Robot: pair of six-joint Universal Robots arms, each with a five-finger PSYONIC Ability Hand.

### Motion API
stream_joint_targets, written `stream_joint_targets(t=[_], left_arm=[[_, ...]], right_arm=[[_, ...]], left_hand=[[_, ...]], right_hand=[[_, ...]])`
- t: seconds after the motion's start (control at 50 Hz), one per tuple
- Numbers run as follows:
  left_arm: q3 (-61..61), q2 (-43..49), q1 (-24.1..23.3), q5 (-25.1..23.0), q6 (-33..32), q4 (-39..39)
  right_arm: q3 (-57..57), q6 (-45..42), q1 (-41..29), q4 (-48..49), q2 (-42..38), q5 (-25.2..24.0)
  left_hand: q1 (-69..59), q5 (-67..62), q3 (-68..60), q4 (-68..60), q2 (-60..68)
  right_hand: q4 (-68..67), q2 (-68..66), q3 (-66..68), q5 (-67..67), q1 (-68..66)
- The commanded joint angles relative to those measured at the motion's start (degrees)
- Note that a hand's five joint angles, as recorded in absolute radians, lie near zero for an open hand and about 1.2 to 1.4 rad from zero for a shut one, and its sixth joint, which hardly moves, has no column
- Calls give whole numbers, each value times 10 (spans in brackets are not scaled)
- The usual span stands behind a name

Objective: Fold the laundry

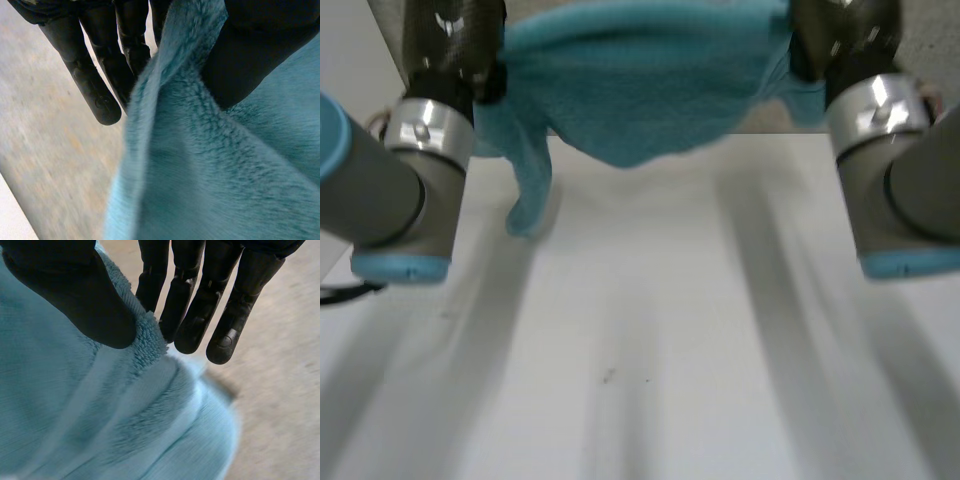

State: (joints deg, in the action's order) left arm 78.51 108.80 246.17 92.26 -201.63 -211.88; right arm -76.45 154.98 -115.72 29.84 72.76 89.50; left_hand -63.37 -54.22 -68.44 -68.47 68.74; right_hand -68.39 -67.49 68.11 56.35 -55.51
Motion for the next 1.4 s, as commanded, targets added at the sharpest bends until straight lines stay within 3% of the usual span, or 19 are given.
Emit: stream_joint_targets(t=[0.02,0.12,0.32,0.36,0.38,0.4,0.42,0.44,0.5,0.56,0.72,0.82,0.94,1.06,1.12,1.14,1.22,1.4], left_arm=[[188,-9,-3,16,1,55],[265,-5,-5,15,0,64],[308,-10,-40,13,4,146],[309,-17,-63,13,4,184],[309,-17,-63,13,4,184],[309,-19,-68,13,4,193],[309,-26,-75,13,4,207],[308,-32,-78,13,3,219],[307,-39,-76,13,3,233],[307,-44,-68,13,3,238],[314,-85,23,-1,4,249],[314,-104,76,-38,4,256],[320,-112,149,-108,1,269],[321,-106,269,-210,-19,271],[321,-103,295,-236,-30,267],[315,-89,331,-275,-50,258],[307,-53,381,-334,-82,244],[303,3,416,-415,-131,242]], right_arm=[[-117,-19,-4,-148,-21,-39],[-177,-36,2,-227,-53,-42],[-244,-33,1,-232,-45,-43],[-263,-33,1,-237,-28,-44],[-268,-33,1,-237,-24,-44],[-274,-33,2,-237,-18,-46],[-287,-33,2,-235,-8,-47],[-288,-33,2,-235,-8,-47],[-318,-26,13,-224,26,-54],[-335,-15,39,-201,47,-63],[-364,67,123,-124,88,-117],[-364,112,152,-116,87,-140],[-362,123,168,-116,85,-144],[-360,122,168,-116,76,-144],[-360,120,166,-116,64,-144],[-360,120,165,-116,61,-144],[-360,120,164,-116,57,-144],[-360,120,162,-116,53,-144]], left_hand=[[-166,-158,-116,-115,113],[-166,-158,-116,-115,113],[-166,-158,-116,-115,113],[34,43,85,85,-88],[35,44,86,86,-89],[114,122,164,165,-167],[279,288,330,330,-333],[417,426,468,469,-471],[503,511,554,554,-557],[503,511,554,554,-557],[498,506,549,549,-552],[488,496,539,539,-542],[478,486,528,529,-531],[459,468,510,510,-513],[457,466,508,509,-511],[449,458,500,500,-503],[372,381,423,423,-426],[353,362,404,404,-407]], right_hand=[[-116,-125,119,136,-245],[-116,-125,119,136,-245],[-116,-125,119,136,-245],[-116,-125,119,136,-245],[-107,-116,110,127,-235],[-52,-61,54,72,-180],[97,88,-94,-77,-32],[99,90,-96,-78,-30],[396,387,-393,-375,267],[425,416,-422,-404,296],[417,408,-414,-396,288],[415,406,-412,-394,286],[415,406,-412,-394,286],[415,406,-412,-394,286],[413,404,-410,-393,284],[413,404,-410,-393,284],[413,404,-410,-393,284],[413,404,-410,-393,284]])
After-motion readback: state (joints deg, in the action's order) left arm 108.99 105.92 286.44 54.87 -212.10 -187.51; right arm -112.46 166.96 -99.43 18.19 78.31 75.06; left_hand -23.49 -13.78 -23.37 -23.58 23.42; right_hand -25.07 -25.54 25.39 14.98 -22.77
